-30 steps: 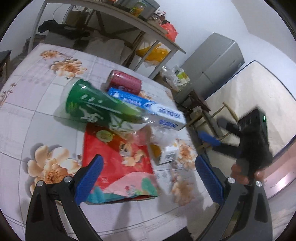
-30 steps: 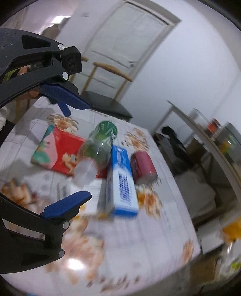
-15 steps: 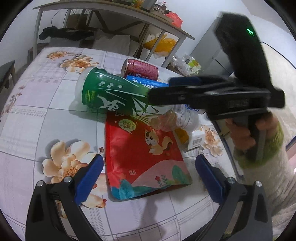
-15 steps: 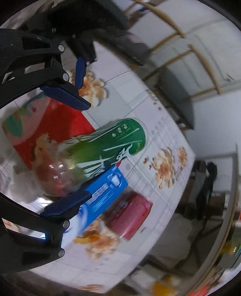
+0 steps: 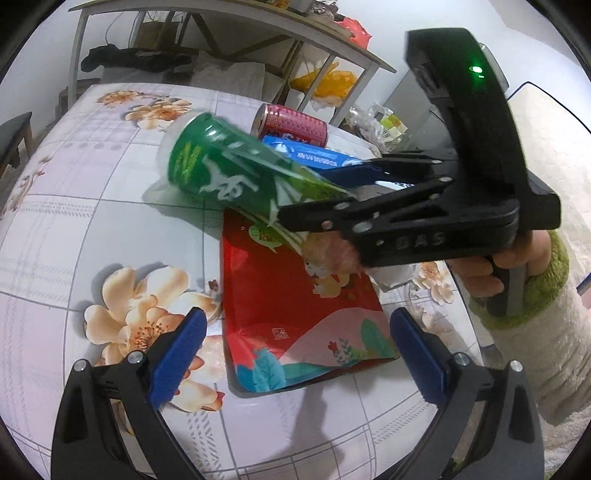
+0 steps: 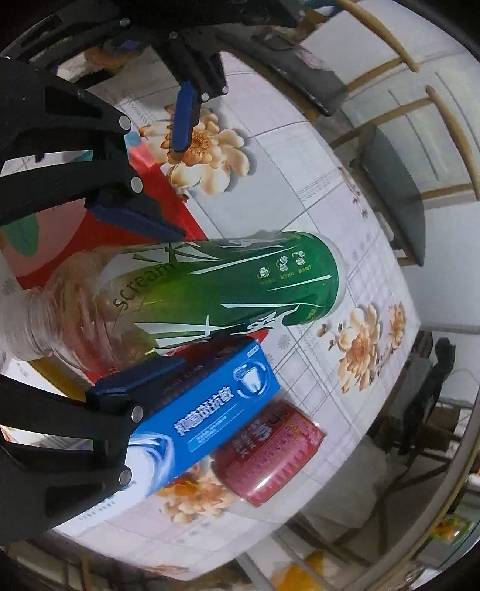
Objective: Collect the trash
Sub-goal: 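Grasp the green plastic bottle with the right tool, then grasp the red snack bag with the left tool while the right tool holds the bottle, then drop the bottle and red snack bag into the blue wastebasket, opening both tools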
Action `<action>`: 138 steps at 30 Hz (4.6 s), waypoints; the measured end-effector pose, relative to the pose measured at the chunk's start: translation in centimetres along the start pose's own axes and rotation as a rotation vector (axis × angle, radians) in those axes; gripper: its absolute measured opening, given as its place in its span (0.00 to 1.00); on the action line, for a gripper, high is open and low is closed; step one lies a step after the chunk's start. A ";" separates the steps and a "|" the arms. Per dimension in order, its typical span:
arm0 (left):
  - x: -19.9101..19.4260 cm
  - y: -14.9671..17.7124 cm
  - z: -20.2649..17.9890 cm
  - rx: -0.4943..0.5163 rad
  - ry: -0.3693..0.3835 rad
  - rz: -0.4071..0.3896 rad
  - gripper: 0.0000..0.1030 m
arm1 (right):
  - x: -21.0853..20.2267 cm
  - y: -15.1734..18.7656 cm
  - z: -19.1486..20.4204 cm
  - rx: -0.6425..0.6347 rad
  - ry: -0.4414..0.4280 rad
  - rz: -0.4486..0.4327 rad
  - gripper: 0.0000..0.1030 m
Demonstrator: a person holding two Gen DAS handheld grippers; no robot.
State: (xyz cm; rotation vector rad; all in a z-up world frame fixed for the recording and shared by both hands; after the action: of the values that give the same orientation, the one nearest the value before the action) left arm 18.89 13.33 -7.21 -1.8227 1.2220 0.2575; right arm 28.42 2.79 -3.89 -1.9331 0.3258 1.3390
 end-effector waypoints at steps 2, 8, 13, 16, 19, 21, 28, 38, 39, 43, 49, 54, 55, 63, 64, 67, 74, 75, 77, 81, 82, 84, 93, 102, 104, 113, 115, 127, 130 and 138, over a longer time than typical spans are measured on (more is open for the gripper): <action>-0.1 0.3 0.3 -0.007 -0.007 0.001 0.94 | -0.6 0.4 -0.9 0.072 -0.023 -0.011 0.57; -0.2 0.3 1.2 -0.037 -0.013 0.005 0.90 | -3.8 3.8 -4.2 0.325 -0.105 -0.059 0.55; 0.5 -0.2 2.4 -0.098 -0.008 0.024 0.74 | -5.9 8.6 -3.5 0.446 -0.157 -0.060 0.55; 0.6 -0.8 3.3 -0.155 0.009 0.013 0.64 | -6.0 10.4 -2.4 0.492 -0.169 -0.048 0.55; 0.8 -1.3 3.8 -0.197 0.010 0.015 0.56 | -5.6 12.0 -1.5 0.550 -0.181 -0.012 0.54; 1.0 -1.6 3.9 -0.208 0.001 0.025 0.50 | -5.3 12.3 -1.3 0.557 -0.159 0.005 0.54; 0.5 -1.4 4.8 -0.371 0.147 0.009 0.44 | -5.5 11.9 -1.1 0.582 -0.125 0.009 0.54; -0.7 -0.9 4.6 -0.519 0.486 -0.081 0.41 | -5.2 12.7 -1.6 0.613 -0.151 0.001 0.54; -0.3 -0.9 4.4 -0.521 0.492 -0.070 0.41 | -5.1 12.8 -1.6 0.613 -0.151 0.000 0.54; 1.0 -0.8 3.7 -0.488 0.434 -0.031 0.37 | -5.1 12.8 -1.6 0.615 -0.150 -0.003 0.54; 0.8 -0.7 3.9 -0.446 0.321 -0.026 0.07 | -5.1 13.1 -1.9 0.640 -0.173 -0.002 0.54; -1.0 -0.4 4.0 -0.413 0.270 -0.071 0.05 | -5.3 13.1 -1.9 0.644 -0.189 -0.001 0.53; -1.5 -0.2 3.9 -0.407 0.258 -0.078 0.05 | -5.3 13.1 -1.8 0.644 -0.192 -0.001 0.53; -5.0 0.4 3.5 -0.363 0.186 -0.142 0.05 | -5.2 12.8 -1.5 0.642 -0.217 0.000 0.53; -5.5 0.4 3.5 -0.357 0.180 -0.154 0.05 | -5.2 12.7 -1.5 0.640 -0.219 -0.002 0.53; -6.7 -0.1 3.3 -0.342 0.177 -0.197 0.05 | -5.3 12.6 -1.5 0.637 -0.237 -0.009 0.53; -9.6 -1.2 2.0 -0.274 0.182 -0.299 0.05 | -6.3 12.2 -1.6 0.635 -0.253 -0.042 0.53; -10.1 -1.4 1.8 -0.264 0.190 -0.314 0.05 | -6.5 12.3 -1.6 0.636 -0.252 -0.047 0.53; -10.5 -1.7 1.4 -0.247 0.191 -0.332 0.05 | -6.9 12.4 -1.7 0.642 -0.254 -0.057 0.53; -11.8 -2.2 0.6 -0.209 0.204 -0.373 0.05 | -7.8 12.3 -1.8 0.654 -0.256 -0.081 0.53; -12.0 -2.3 0.4 -0.202 0.207 -0.380 0.05 | -8.0 12.4 -1.9 0.659 -0.254 -0.086 0.53; -12.4 -2.5 0.2 -0.191 0.207 -0.394 0.05 | -8.5 12.5 -1.9 0.664 -0.249 -0.092 0.53; -13.0 -2.6 -1.2 -0.158 0.217 -0.420 0.05 | -10.9 14.4 -3.9 0.738 -0.233 -0.150 0.53; -11.3 -5.0 -5.3 -0.066 0.291 -0.389 0.05 | -15.3 19.1 -7.7 0.905 -0.199 -0.252 0.53; -10.0 -6.1 -7.2 -0.031 0.333 -0.359 0.05 | -16.5 21.0 -8.8 0.957 -0.172 -0.277 0.53; -0.2 -9.9 -18.6 0.142 0.504 -0.130 0.05 | -22.3 34.7 -15.2 1.331 0.009 -0.369 0.53; 3.5 -10.2 -22.0 0.172 0.528 -0.040 0.05 | -22.7 38.0 -16.2 1.424 0.038 -0.373 0.53; 26.9 -4.3 -34.7 0.254 0.368 0.477 0.05 | -15.6 55.4 -19.3 1.944 -0.095 -0.250 0.53; 31.8 -2.3 -35.3 0.266 0.298 0.556 0.05 | -11.6 58.2 -20.1 2.049 -0.178 -0.186 0.53; 40.6 -0.1 -36.2 0.299 0.236 0.641 0.38 | -4.8 61.7 -25.2 2.130 -0.097 -0.029 0.62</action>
State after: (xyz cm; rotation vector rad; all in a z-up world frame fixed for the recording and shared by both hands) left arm 28.38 -40.13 -10.66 -1.1886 1.8848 0.2004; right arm 7.89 -58.14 -21.95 -0.0389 1.0415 0.3516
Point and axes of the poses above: each gripper's, at about its wrist camera, not at the fingertips, and x roughly the way its jaws point, z to its left, y to its underside, the point moved 4 cm from there along x, roughly the way its jaws point, and after that the axes turned 13 degrees about y, right-handed, at the moved point
